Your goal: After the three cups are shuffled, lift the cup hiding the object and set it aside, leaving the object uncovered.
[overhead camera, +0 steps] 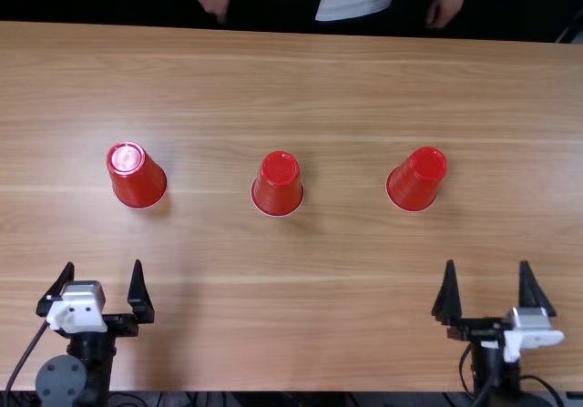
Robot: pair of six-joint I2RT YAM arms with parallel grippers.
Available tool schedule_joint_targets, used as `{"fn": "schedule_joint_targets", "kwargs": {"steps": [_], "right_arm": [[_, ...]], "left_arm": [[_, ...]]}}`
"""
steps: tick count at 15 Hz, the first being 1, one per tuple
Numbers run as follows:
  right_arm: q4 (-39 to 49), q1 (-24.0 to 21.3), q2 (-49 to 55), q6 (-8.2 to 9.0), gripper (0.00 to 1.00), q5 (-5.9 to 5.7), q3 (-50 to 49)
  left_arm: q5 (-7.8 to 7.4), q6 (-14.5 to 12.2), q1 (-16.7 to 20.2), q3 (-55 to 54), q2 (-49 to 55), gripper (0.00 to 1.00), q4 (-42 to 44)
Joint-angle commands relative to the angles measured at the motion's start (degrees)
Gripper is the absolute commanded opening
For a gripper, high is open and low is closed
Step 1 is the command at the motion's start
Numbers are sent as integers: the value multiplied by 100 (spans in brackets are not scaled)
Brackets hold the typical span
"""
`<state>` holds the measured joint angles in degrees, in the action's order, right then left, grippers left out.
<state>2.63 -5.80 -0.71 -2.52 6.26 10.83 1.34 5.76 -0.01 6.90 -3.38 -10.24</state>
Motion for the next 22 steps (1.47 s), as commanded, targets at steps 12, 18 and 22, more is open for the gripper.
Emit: {"fn": "schedule_joint_targets", "kwargs": {"steps": [12,18,22], "right_arm": [[-4204,35,-3260,-159,100,-57,4621],[-5554,88,-4895,-180,100,-46,5693],[-6155,273,-5879,-180,100,-46,6124]], "left_arm": [[87,-91,151,6359,-3969,100,-4587],[98,-91,151,7133,-5322,100,-5578],[108,-91,115,7396,-6043,100,-5937]]}}
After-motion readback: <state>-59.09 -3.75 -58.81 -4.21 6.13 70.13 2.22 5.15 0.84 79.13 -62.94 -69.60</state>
